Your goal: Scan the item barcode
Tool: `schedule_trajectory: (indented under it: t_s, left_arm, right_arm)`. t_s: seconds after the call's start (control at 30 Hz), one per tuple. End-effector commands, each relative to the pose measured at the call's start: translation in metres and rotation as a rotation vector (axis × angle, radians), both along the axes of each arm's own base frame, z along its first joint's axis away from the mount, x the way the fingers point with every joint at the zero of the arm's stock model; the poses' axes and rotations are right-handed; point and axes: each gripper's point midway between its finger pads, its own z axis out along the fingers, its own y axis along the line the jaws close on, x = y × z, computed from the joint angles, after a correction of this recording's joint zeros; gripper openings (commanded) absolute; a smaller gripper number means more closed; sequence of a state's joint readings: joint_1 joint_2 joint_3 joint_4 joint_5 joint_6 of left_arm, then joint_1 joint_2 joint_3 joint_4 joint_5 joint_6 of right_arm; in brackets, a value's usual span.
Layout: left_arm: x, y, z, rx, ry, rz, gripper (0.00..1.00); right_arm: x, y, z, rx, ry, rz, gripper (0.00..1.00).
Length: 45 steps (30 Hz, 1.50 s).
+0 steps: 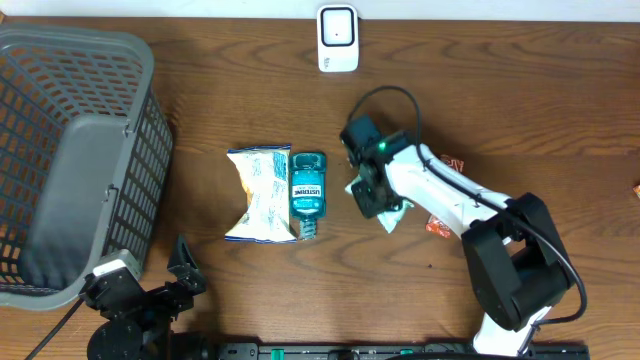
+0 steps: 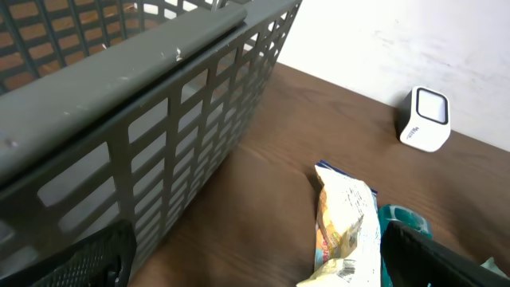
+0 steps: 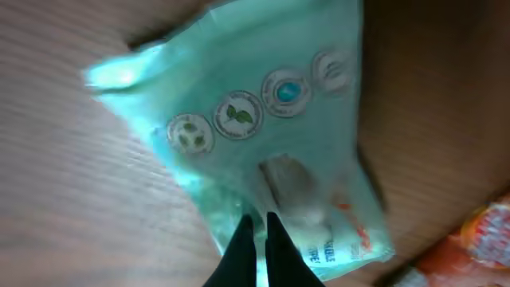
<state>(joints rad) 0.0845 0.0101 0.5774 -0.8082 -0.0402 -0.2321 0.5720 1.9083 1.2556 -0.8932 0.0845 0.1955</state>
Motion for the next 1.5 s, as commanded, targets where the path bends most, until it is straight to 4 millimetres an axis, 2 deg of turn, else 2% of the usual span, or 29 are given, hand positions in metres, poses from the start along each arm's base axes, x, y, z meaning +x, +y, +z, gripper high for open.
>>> schedule_trajectory:
  t_s: [0.0,0.07,0.17,0.27,0.3,0.33,0.43,0.5,0.53,0.57,0.63,0.73,0.9,1.03,1.13,1.27,1.4,1.47]
  left_arm:
    - [-0.001,0.003,0.001,0.006,-0.007,0.016,0.98]
    - [-0.001,0.003,0.001,0.006,-0.007,0.017,0.98]
    - [-0.001,0.003,0.001,0.006,-0.007,0.017,0.98]
    - [-0.001,0.003,0.001,0.006,-0.007,0.016,0.98]
    - [-0.001,0.003,0.001,0.006,-0.007,0.017,0.98]
    - [-0.001,0.003,0.001,0.006,-0.007,0.016,0.98]
    - [-0.001,0.003,0.001,0.006,-0.007,0.017,0.98]
    - [-0.001,0.003,0.001,0.006,-0.007,0.016,0.98]
    - [-0.001,0.003,0.001,0.006,-0.007,0.017,0.98]
    - [-0.001,0.003,0.001,0.006,-0.007,0.017,0.98]
    - [-0.001,0.003,0.001,0.006,-0.007,0.017,0.98]
    - [-0.001,0.003,0.001,0.006,-0.007,0.017,0.98]
    - [-0.001,0.003,0.001,0.006,-0.007,0.017,0.98]
    - [-0.001,0.003,0.001,0.006,-0.007,0.017,0.98]
    - [-0.001,0.003,0.001,0.006,-0.007,0.017,0.98]
    - [-0.001,0.003,0.001,0.006,-0.007,0.017,0.98]
    - [-0.001,0.003,0.001,0.006,-0.007,0.017,0.98]
    - [-0.001,0.003,0.001,0.006,-0.007,0.016,0.98]
  right_arm:
    - [-0.016,-0.011,-0.022,-0.012,0.022,-0.053,0.01]
    - [-0.018,-0.013,-0.025,-0.017,0.021,-0.054,0.01]
    - [-0.007,-0.013,-0.016,-0.013,0.001,-0.065,0.01]
    - [0.011,-0.004,0.009,0.007,-0.028,-0.071,0.01]
    - [0.019,0.001,0.024,0.016,-0.042,-0.071,0.03]
    - [0.023,0.003,0.034,0.020,-0.049,-0.071,0.06]
    - [0.034,0.011,0.067,0.033,-0.069,-0.054,0.23]
    - [0.034,0.014,0.080,0.030,-0.072,-0.026,0.35]
    - [0.034,0.015,0.080,0.028,-0.071,-0.015,0.37]
    - [0.029,0.017,0.078,0.015,-0.064,0.022,0.43]
    - [0.021,0.013,0.068,-0.035,-0.058,0.041,0.46]
    - [0.008,0.007,0.050,-0.122,-0.057,0.081,0.56]
    - [-0.007,0.004,0.019,-0.246,-0.130,0.157,0.65]
    - [-0.008,-0.014,0.014,-0.391,-0.242,0.128,0.68]
    - [-0.006,-0.027,0.015,-0.492,-0.341,0.109,0.76]
    - [-0.005,-0.031,0.006,-0.499,-0.372,0.115,0.85]
    - [-0.002,-0.029,-0.004,-0.485,-0.380,0.162,0.87]
    - [-0.003,-0.026,-0.011,-0.459,-0.368,0.190,0.84]
